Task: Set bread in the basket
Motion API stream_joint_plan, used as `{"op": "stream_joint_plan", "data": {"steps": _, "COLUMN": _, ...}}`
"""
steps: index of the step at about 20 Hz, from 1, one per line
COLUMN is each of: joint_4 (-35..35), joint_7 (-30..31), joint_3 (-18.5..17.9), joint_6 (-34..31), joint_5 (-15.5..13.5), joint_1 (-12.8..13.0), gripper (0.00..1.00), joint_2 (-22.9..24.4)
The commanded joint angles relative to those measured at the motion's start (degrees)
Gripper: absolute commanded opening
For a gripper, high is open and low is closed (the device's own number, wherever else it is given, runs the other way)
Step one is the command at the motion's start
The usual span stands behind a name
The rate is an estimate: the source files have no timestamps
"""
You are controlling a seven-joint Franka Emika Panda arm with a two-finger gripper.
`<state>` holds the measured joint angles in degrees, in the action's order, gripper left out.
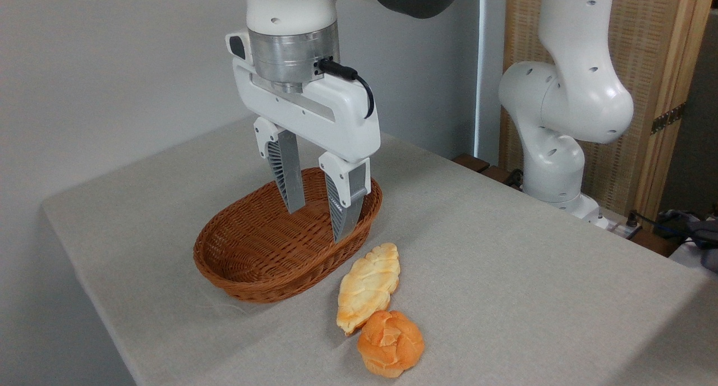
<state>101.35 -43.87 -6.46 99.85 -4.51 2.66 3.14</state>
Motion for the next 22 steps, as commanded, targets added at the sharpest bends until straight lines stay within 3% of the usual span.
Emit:
{"op": "stream_joint_plan", "data": {"steps": 1, "joint_4": -0.01, "joint_7": -0.95, "joint_3": 2.24, "joint_6": -0.88, "joint_5": -1.21, "joint_1": -2.57, "gripper": 1.0, "joint_2": 0.38}}
{"op": "stream_joint_plan", "data": {"steps": 18, "joint_4": 0.69, "joint_7": -2.35, "joint_3": 1.62, "joint_6": 0.43, "joint_5": -1.03, "joint_1": -2.57, "gripper": 1.0, "joint_2": 0.73}}
{"op": "stream_joint_plan", "data": {"steps": 22, "joint_4": 2.63, "joint_7": -9.37, "joint_3": 1.45, "joint_6": 2.63, "joint_5": -0.68, "joint_1": -2.57, "gripper": 1.0, "joint_2": 0.99}}
